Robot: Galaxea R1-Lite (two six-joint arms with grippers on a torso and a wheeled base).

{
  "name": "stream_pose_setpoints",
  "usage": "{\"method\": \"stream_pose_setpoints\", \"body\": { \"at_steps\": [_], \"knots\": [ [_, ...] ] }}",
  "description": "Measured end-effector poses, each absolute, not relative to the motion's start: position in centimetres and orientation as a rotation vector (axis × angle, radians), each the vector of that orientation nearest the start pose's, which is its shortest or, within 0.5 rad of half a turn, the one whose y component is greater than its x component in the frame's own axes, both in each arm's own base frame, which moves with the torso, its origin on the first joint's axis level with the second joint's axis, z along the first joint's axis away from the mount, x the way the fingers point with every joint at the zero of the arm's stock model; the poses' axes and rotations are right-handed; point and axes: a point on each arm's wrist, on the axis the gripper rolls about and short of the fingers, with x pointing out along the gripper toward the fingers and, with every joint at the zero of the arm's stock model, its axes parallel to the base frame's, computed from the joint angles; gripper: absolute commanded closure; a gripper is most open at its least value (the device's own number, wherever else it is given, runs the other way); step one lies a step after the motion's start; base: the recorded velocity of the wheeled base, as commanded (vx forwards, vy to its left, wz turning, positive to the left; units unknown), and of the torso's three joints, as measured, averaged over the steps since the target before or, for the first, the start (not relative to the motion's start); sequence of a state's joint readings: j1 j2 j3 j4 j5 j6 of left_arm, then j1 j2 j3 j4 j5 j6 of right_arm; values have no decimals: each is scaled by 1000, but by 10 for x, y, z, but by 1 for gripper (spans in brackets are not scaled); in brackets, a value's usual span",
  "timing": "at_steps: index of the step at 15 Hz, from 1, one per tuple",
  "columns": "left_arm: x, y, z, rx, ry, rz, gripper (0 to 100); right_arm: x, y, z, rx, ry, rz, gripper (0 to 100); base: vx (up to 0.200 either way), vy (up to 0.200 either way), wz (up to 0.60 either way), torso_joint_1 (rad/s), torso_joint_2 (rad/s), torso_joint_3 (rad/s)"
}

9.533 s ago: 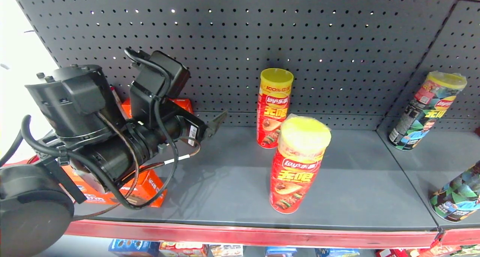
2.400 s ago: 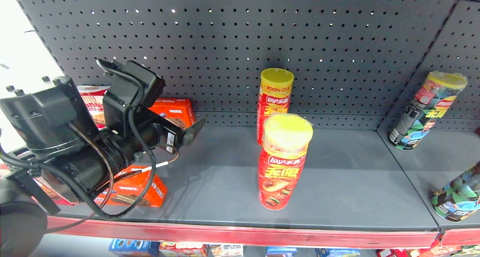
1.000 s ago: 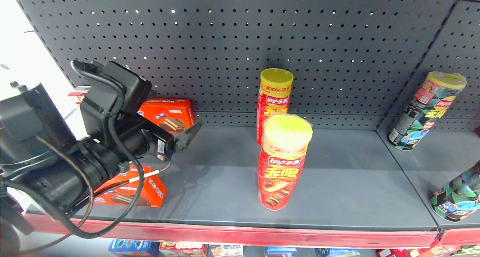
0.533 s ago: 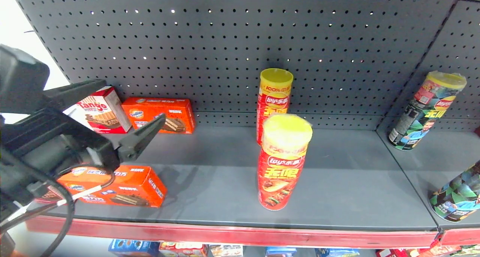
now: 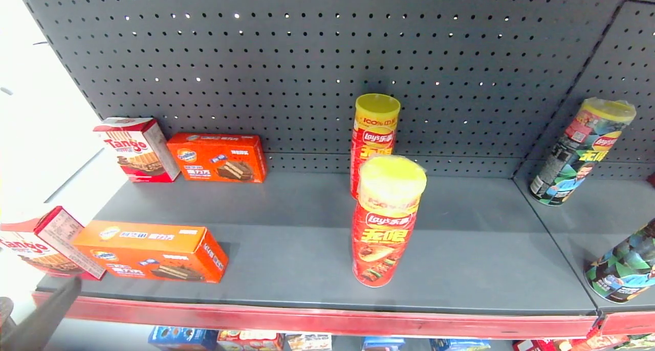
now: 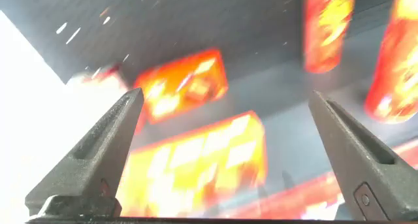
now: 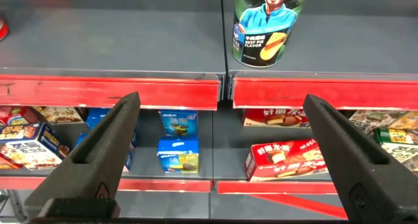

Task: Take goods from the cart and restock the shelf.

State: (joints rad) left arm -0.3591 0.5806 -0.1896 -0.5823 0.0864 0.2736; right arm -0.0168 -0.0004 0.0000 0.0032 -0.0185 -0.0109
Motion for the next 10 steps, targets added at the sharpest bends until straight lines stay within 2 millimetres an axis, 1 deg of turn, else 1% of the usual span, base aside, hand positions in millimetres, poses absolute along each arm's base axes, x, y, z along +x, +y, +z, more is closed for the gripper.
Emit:
{"method": "stream_pose_setpoints", "body": {
  "at_steps": [2, 4, 5, 6, 10],
  "knots": [
    [14, -3, 149, 206, -145, -170, 0, -23, 0, 75, -11, 3, -35, 0, 0, 0, 0, 0, 0, 0],
    [-4, -1, 108, 177, -4, -138, 0, -23, 0, 75, -11, 3, -35, 0, 0, 0, 0, 0, 0, 0],
    [-11, -1, 95, 162, 22, -134, 0, -23, 0, 75, -11, 3, -35, 0, 0, 0, 0, 0, 0, 0],
    [-15, -2, 88, 145, 10, -126, 0, -23, 0, 75, -11, 3, -35, 0, 0, 0, 0, 0, 0, 0],
    [-22, -2, 83, 122, -63, -105, 0, -23, 0, 75, -11, 3, -35, 0, 0, 0, 0, 0, 0, 0]
  ]
}}
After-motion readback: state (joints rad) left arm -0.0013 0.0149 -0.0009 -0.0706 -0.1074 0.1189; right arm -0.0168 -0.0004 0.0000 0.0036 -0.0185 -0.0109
